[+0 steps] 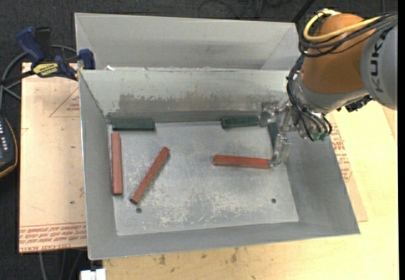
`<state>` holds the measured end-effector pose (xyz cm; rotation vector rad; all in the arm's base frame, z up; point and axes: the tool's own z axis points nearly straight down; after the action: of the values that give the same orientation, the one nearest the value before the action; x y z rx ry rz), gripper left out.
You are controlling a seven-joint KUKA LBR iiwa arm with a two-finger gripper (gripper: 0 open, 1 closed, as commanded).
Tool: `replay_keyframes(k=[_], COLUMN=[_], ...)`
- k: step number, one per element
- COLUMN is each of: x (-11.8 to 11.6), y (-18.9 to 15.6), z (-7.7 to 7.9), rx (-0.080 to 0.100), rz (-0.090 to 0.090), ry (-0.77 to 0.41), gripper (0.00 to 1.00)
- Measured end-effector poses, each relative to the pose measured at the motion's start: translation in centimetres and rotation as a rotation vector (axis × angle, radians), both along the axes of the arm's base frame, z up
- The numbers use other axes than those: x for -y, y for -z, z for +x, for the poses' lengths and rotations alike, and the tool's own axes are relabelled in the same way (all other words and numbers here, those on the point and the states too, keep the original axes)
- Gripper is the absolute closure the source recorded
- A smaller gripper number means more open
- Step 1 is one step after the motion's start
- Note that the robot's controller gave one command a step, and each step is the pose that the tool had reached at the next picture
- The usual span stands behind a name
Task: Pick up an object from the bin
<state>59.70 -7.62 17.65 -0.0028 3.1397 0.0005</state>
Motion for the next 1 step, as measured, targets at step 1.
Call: replay_keyframes(k=[1], x=[-2.56], y=[10.9], z=[-4.96], rx=[-0.002], rz=[0.002], ry=[-0.146], gripper=[0.0])
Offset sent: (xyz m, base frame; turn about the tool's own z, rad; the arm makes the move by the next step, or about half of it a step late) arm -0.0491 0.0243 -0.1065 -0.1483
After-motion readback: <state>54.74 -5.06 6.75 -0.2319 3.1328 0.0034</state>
